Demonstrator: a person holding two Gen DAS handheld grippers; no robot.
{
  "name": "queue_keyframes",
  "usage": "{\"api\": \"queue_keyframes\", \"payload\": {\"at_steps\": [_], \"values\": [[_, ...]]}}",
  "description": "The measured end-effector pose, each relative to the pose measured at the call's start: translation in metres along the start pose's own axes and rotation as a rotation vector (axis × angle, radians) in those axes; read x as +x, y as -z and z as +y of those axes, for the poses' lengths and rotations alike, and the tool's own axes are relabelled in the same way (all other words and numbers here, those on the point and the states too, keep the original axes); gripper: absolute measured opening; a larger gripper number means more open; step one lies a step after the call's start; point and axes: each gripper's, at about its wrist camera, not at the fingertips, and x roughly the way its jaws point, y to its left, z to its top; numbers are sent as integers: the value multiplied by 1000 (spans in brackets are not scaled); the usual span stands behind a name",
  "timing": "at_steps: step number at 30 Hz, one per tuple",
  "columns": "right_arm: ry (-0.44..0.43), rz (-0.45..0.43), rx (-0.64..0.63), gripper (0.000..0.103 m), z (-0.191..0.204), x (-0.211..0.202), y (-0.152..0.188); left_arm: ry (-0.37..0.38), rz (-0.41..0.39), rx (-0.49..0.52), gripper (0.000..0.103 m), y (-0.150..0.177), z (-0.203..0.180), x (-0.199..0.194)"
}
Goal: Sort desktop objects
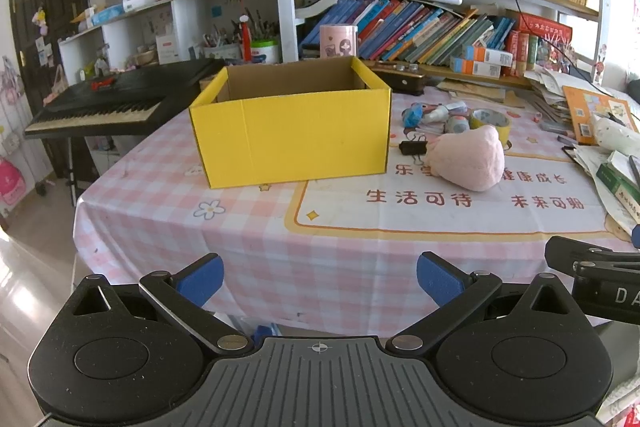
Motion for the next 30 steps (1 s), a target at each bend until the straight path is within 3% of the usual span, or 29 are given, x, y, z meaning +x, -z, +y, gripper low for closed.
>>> {"api": "queue_keyframes", "payload": {"at_steps": [30], "values": [[8, 4, -2, 103, 0, 12, -9, 7, 5, -2, 103, -4, -2, 7]]}}
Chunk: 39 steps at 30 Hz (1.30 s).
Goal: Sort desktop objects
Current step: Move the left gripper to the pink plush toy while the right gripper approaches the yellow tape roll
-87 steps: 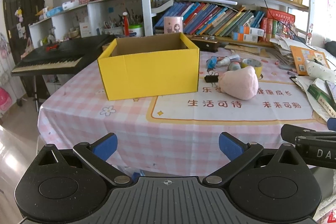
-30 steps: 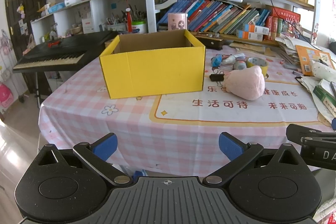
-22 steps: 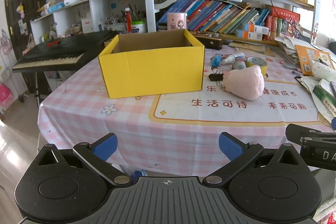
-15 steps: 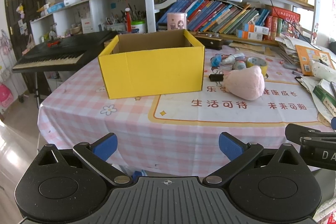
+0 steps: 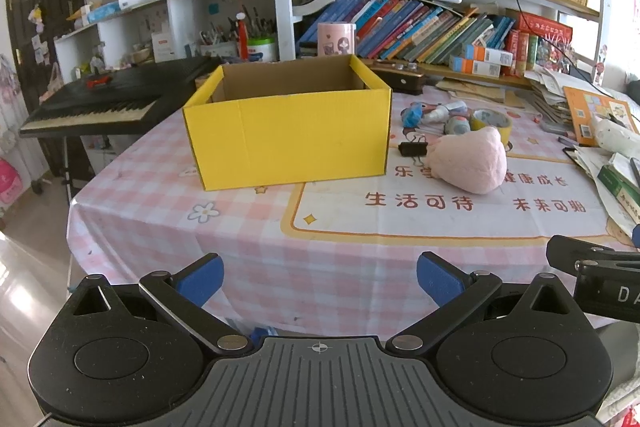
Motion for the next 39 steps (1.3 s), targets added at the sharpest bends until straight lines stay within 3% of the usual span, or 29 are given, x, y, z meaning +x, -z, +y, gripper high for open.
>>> {"api": "queue_keyframes", "payload": {"at_steps": [12, 22, 39], "values": [[5, 9, 13, 103, -15, 21, -15, 32, 10, 13, 103, -21, -22, 29], [4, 18, 11, 103, -47, 63, -50, 34, 37, 12, 103, -47, -52, 66], [19, 11, 13, 103, -120, 117, -92, 103, 74, 17, 103, -83, -124, 117]]}}
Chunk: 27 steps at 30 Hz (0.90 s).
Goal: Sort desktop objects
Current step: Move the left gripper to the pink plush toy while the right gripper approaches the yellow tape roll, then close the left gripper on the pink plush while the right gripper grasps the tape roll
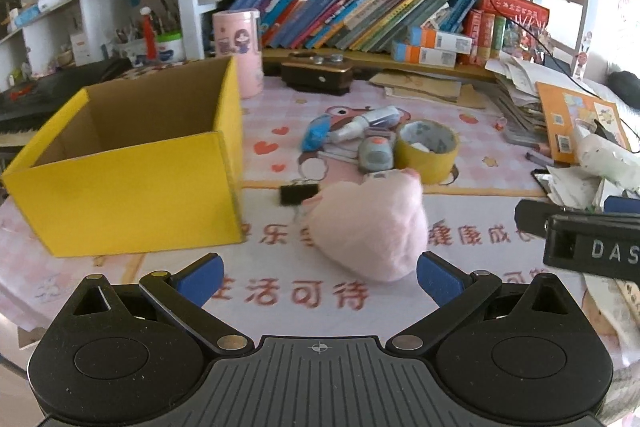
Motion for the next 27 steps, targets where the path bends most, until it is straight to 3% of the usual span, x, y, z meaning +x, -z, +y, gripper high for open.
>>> {"api": "queue_keyframes", "payload": {"at_steps": [10, 22, 27], "values": [[-32, -15, -14, 103, -29, 39, -32, 37, 63, -6, 103, -21, -30, 49], [-136, 45, -82, 103, -21, 103, -55, -46, 151, -10, 98, -28, -33, 109], [-169, 68, -152, 103, -7, 135, -58, -41, 145, -11, 84, -26, -30, 111]]}}
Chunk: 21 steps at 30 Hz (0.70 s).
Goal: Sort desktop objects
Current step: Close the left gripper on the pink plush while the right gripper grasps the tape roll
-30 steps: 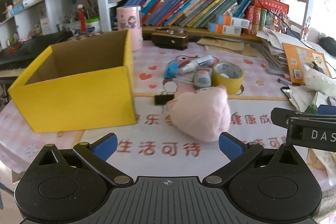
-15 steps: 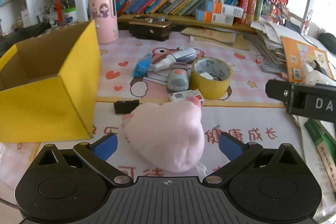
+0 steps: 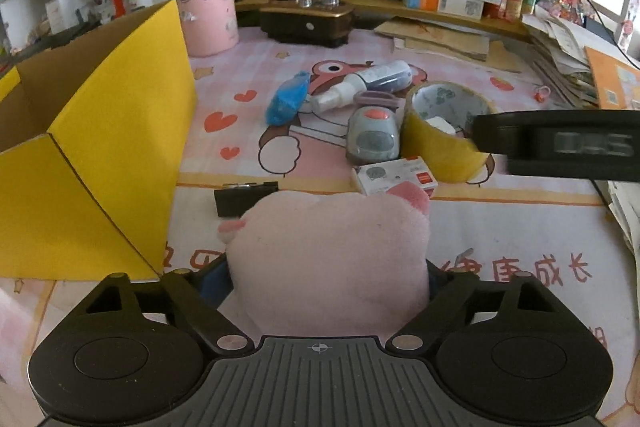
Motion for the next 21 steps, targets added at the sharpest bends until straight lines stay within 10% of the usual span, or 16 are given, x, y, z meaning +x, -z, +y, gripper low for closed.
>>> {"api": "queue_keyframes", "payload": {"at_steps": [10, 21], "values": [[-2, 69, -98, 101, 4, 65, -11, 146, -136, -111, 81, 2, 35, -65], [-35, 51, -97, 86, 2, 71, -11, 78, -205, -226, 82, 10, 65, -108]]}}
